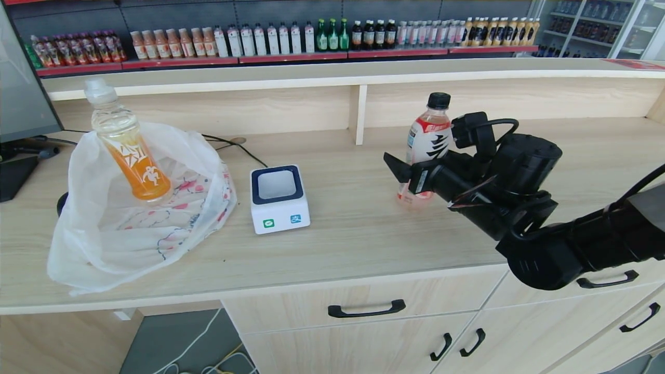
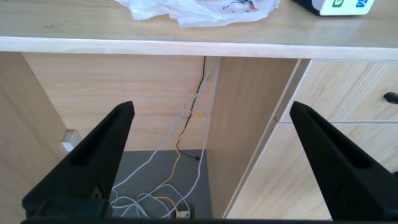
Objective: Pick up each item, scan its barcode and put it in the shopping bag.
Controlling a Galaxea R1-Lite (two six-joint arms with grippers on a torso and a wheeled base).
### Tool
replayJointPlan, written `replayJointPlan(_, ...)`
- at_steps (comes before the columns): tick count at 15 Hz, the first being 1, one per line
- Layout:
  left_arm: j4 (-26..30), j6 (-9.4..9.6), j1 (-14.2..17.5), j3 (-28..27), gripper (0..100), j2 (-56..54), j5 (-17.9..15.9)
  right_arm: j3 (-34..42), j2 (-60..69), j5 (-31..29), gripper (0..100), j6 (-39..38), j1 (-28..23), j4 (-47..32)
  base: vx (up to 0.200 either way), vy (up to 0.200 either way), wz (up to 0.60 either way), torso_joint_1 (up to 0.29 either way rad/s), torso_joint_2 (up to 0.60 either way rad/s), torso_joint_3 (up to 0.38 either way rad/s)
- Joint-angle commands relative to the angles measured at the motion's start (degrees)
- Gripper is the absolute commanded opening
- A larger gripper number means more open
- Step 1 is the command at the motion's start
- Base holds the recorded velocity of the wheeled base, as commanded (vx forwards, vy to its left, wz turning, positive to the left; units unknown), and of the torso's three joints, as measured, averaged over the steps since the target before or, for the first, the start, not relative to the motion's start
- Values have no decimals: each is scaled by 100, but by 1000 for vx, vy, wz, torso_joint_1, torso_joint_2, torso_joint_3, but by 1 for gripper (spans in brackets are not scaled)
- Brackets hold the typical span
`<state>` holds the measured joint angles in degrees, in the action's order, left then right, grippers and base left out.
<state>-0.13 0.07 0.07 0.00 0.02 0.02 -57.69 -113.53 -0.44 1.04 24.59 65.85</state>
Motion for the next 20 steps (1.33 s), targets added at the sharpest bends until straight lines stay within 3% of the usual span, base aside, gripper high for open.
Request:
replayJointPlan(1,5,1,1,0,100,-2,6,3,-2,0,100,2,-7,6,0,0,0,0,0,0)
replayJointPlan(4,-4,1,1,0,100,-2,6,-6,-20,0,100,11,2,15,0,0,0,0,0,0)
replayJointPlan(5,-4,1,1,0,100,-2,6,-41,-29,0,0,11,-7,15,0,0,0,0,0,0)
replayJointPlan(20,-4,1,1,0,100,-2,6,29,209,88,0,37,2,15,0,0,0,0,0,0)
